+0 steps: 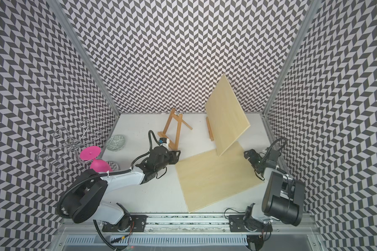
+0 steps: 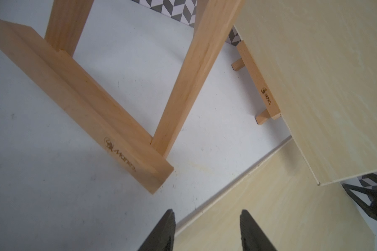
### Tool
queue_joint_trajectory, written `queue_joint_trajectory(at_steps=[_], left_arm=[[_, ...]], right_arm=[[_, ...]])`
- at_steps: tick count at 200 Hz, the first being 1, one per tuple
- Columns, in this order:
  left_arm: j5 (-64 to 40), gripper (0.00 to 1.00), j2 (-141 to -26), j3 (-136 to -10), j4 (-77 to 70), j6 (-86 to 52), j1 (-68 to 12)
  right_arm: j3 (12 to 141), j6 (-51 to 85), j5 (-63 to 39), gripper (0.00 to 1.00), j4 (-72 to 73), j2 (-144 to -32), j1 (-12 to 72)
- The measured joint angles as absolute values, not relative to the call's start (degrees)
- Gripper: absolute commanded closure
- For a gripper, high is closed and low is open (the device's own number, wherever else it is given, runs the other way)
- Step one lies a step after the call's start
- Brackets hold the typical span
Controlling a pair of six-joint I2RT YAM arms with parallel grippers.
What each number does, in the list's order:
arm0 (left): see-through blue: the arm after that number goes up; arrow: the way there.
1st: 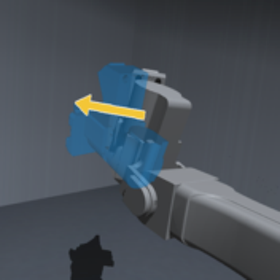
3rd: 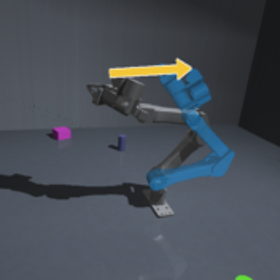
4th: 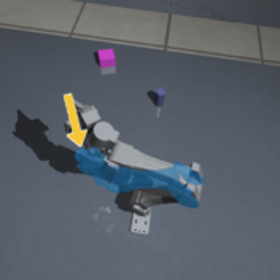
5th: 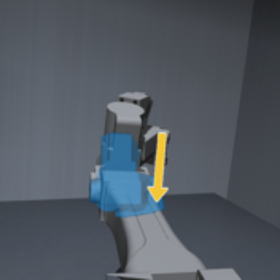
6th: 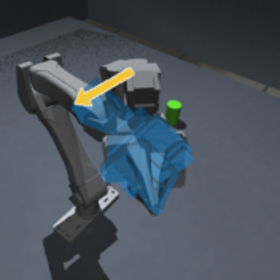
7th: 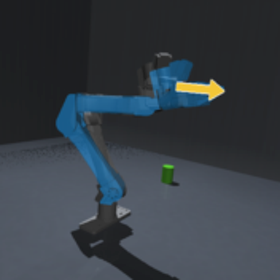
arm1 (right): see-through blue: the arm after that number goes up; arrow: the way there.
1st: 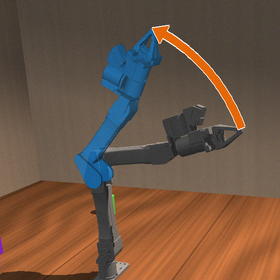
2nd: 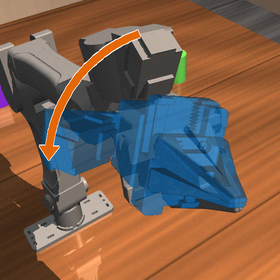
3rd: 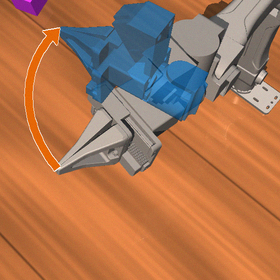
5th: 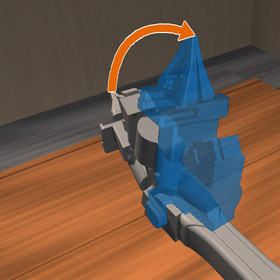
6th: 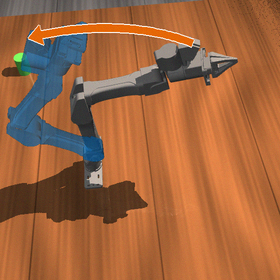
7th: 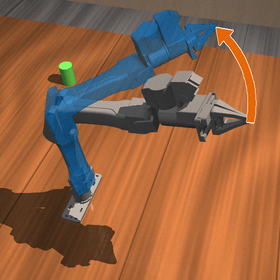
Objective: Assemble the easel
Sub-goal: Move the drawing board to the center of the board.
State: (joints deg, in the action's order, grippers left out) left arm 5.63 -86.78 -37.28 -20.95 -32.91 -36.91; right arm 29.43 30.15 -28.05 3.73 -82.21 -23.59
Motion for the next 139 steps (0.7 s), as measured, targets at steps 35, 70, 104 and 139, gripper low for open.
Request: queue_joint_trajectory(at_steps=[35,70,104,139], left_arm=[[5.8,0.57,-94.0,-44.0,-20.8,-30.1,-36.0],[5.8,0.6,-99.2,-48.6,-20.8,-28.8,-34.4],[4.4,0.63,-104.5,-54.7,-20.9,-26.7,-34.0],[1.4,0.56,-106.8,-58.0,-20.9,-26.0,-34.0]], right_arm=[[28.8,29.2,-28.6,0.04,4.8,-82.2,-23.7],[28.0,28.1,-29.2,0.04,6.2,-82.2,-23.7],[27.2,27.8,-30.3,0.04,7.7,-82.2,-23.4],[26.7,27.8,-31.6,0.04,8.6,-82.2,-22.6]])
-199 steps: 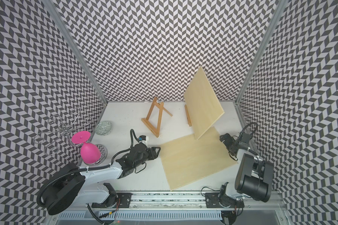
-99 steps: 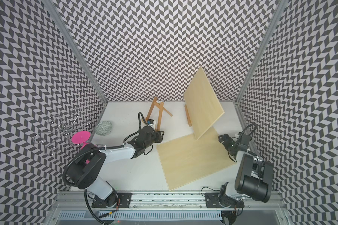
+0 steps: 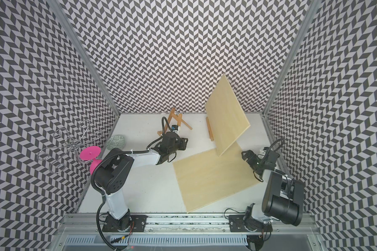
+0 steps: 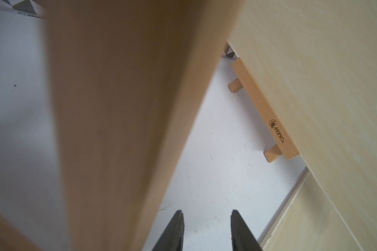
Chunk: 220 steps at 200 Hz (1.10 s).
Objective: Assemble the easel
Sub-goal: Move the drawing board to the center of the board.
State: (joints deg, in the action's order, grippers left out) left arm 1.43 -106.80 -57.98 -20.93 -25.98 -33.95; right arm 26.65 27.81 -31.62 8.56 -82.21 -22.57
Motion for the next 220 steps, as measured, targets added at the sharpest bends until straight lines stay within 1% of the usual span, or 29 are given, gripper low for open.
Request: queue_joint_trajectory(at_steps=[18,40,68,110,144,174,220], left_arm=[[-0.3,0.52,-105.7,-57.2,-20.8,-26.8,-34.0],[-1.4,0.48,-99.2,-51.7,-19.3,-29.2,-34.6],[-1.2,0.48,-87.7,-42.0,-18.1,-33.0,-36.8],[-2.9,0.46,-76.3,-31.1,-13.8,-38.6,-37.7],[-1.3,0.43,-68.0,-24.7,-9.3,-42.4,-39.4],[0.8,0.43,-65.1,-20.9,-5.8,-45.1,-39.3],[5.0,0.39,-57.0,-14.9,0.1,-48.1,-38.2]], right_arm=[[26.6,27.7,-32.0,0.04,8.5,-82.2,-22.0],[26.7,27.2,-32.3,0.04,8.3,-82.2,-21.8],[26.7,26.5,-32.0,0.04,7.9,-82.0,-21.1],[25.1,26.4,-31.7,0.04,6.4,-79.6,-16.9],[22.7,27.0,-31.7,0.04,5.1,-75.9,-13.8],[21.2,27.5,-31.8,0.04,3.0,-72.9,-11.0],[19.6,28.0,-32.3,0.04,-0.4,-68.9,-8.1]])
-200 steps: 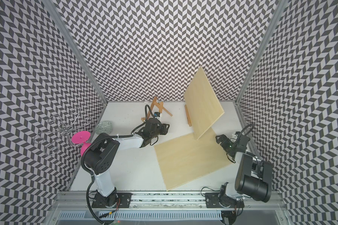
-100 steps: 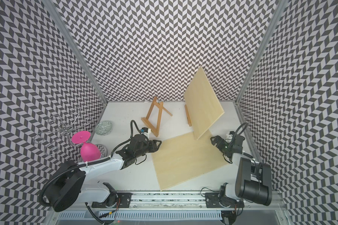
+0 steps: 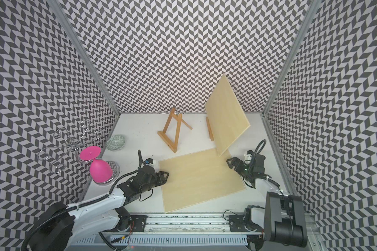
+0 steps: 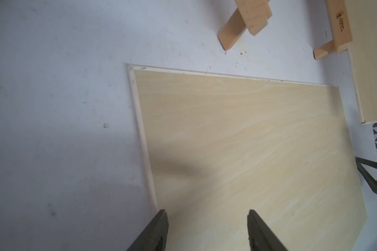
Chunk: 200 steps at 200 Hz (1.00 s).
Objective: Assemble the easel
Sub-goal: Move the drawing board to the center of the board.
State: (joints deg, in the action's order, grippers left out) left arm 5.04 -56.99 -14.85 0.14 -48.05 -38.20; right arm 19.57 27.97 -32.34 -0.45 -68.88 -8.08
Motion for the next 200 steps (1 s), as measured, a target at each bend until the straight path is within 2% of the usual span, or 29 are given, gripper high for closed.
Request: queue_joint_trajectory(at_steps=[32,71,152,200], left_arm=[[6.7,0.32,-54.2,-14.1,2.3,-48.1,-35.0],[6.8,0.29,-54.0,-13.3,2.4,-47.6,-32.4],[8.0,0.3,-57.7,-13.3,0.6,-44.1,-26.4],[8.1,0.29,-59.1,-14.0,-0.2,-42.7,-25.6]], right_arm=[[18.7,29.5,-32.0,0.04,-4.1,-65.4,-4.9],[17.7,31.2,-32.0,0.03,-5.8,-63.0,-1.5],[14.6,37.8,-24.3,0.03,-6.5,-55.4,13.1],[15.9,37.4,-21.9,0.02,-10.9,-54.0,15.6]])
